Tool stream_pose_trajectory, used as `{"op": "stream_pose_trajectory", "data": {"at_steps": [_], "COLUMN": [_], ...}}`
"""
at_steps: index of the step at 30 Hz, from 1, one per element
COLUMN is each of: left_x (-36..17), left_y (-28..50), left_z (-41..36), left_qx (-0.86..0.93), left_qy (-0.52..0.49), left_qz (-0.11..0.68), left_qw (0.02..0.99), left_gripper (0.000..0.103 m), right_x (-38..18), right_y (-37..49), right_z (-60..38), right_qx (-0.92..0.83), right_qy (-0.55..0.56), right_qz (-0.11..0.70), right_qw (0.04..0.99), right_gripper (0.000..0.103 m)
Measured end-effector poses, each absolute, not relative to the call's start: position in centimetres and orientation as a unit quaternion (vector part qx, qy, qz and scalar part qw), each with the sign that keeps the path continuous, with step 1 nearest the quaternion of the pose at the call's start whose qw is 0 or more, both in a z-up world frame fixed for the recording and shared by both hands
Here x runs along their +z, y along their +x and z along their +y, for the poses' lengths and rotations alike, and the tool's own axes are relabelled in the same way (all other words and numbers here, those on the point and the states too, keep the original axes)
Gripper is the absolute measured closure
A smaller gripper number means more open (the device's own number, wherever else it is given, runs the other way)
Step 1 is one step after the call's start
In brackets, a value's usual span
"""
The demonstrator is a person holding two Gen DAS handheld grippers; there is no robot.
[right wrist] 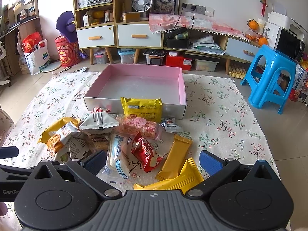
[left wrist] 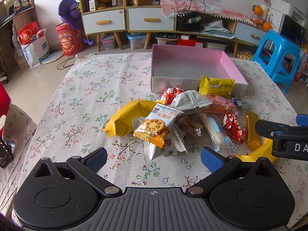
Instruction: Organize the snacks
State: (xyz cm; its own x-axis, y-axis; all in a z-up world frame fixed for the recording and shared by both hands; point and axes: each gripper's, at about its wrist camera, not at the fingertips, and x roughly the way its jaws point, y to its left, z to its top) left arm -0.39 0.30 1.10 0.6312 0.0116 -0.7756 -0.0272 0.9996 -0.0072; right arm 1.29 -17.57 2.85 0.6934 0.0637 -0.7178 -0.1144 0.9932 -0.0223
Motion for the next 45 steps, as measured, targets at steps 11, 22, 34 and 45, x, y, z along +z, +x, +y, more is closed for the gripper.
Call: {"op": "stream_pose_trajectory", "data": {"at_steps": [11, 22, 34, 45], "left_x": [1.1, 2.1, 2.8, 2.4], "left_y": [0.1, 0.9, 2.3, 5.3], "left_z": [0.3, 0.5, 0.9, 3.9], "left_qx": [0.021, 0.006, -0.055, -0.028], "left_qy": [-0.002, -0.004, 0.015, 0.019], "left_qz": [0.428, 0.424, 0.412, 0.391], "left_qw": [0.904, 0.906, 0.909, 0.92], "left_gripper": [0.0, 0.0, 0.0, 0.0], "right_x": [4.1, 4.8, 5.4, 4.2], "right_y": [2.2, 2.8, 4.6, 6.5], "right_z": [-18.5, -19.1, -20.1, -19.3], "right_qx": [0.037, 0.031, 0.039, 0.074], "right_qy": [-0.03, -0.03, -0.014, -0.032], "right_qz": [0.371, 0.36, 0.341, 0.339], "right_qw": [0.927, 0.932, 0.939, 0.937], "right_gripper": [0.008, 0.008, 0.009, 0.008]}}
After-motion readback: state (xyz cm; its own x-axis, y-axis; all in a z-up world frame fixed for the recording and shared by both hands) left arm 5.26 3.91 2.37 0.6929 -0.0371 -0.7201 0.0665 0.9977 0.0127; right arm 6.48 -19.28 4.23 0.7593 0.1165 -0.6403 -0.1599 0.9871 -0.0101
